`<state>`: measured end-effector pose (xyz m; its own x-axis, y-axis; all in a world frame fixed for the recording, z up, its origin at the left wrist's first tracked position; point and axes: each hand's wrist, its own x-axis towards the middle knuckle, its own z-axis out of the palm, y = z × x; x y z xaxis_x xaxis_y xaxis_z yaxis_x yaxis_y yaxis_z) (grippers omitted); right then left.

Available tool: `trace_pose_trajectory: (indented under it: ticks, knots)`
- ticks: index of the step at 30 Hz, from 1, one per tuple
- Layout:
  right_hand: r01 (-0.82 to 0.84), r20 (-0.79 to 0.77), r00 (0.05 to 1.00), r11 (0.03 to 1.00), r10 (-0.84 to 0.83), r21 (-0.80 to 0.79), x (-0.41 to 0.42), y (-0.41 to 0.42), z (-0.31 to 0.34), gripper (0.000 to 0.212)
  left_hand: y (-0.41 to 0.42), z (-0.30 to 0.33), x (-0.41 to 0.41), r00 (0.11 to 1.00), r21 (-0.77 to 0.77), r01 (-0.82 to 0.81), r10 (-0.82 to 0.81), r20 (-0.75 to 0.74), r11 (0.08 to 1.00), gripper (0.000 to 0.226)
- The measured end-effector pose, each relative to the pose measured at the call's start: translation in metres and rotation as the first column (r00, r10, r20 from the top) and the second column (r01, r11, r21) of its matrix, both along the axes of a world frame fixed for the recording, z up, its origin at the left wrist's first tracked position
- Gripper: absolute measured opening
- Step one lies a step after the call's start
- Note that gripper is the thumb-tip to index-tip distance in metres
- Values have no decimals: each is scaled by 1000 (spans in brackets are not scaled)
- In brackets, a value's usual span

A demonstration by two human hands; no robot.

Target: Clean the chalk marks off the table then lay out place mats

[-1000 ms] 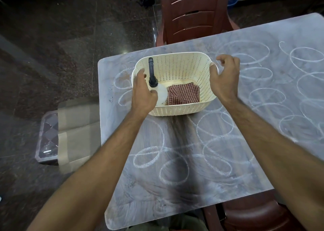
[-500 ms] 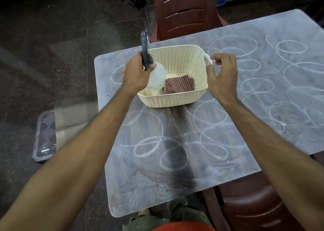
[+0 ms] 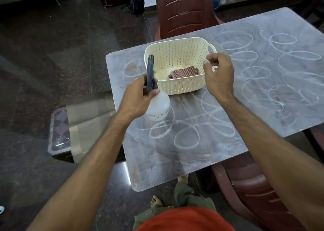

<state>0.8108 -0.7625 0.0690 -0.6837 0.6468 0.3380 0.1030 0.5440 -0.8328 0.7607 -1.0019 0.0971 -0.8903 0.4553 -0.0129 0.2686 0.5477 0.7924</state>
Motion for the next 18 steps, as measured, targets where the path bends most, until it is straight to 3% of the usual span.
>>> trace_pose_trajectory:
  ticks: [7,18]
  knots:
    - [-41,92,995,999,37,34,28,-27,-24,15,-29,-73,21,983,-13,-121,121,141,993,24]
    - [-70,205,976,998,70,-4,34,-31,-47,17,-33,-93,16,973,8,-160,156,173,987,21]
